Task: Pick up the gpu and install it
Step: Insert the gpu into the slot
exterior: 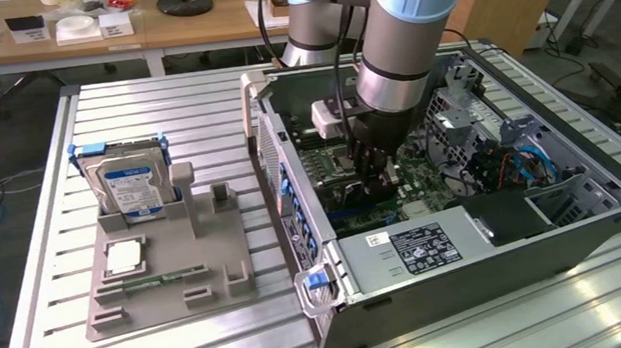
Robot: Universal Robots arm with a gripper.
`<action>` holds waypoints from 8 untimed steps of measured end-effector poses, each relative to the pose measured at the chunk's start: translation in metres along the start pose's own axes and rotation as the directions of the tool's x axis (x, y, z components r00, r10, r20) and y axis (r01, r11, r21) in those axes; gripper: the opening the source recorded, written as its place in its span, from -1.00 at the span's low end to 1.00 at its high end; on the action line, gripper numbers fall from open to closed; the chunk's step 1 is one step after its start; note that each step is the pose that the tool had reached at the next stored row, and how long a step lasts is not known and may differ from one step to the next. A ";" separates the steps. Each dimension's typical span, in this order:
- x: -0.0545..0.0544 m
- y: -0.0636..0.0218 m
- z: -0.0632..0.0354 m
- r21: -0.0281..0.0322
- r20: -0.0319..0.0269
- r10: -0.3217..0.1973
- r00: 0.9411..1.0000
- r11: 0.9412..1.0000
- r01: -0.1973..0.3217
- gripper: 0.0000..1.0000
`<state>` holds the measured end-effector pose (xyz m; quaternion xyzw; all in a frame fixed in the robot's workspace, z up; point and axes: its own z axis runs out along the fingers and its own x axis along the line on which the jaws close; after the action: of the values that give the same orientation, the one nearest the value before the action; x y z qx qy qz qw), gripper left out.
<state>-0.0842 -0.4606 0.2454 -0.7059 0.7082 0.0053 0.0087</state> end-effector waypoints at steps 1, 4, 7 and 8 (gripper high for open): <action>0.000 0.0000 0.0000 0.000 0.000 0.000 1.000 1.000 0.000 -0.47; 0.000 0.0000 0.0006 0.000 0.000 0.000 1.000 1.000 0.000 -0.47; 0.000 0.0000 0.0009 0.000 0.000 0.000 1.000 1.000 0.000 -0.47; 0.000 0.0000 0.0013 0.000 0.000 0.000 1.000 1.000 0.000 -0.47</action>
<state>-0.0842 -0.4607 0.2440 -0.7060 0.7082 0.0053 0.0086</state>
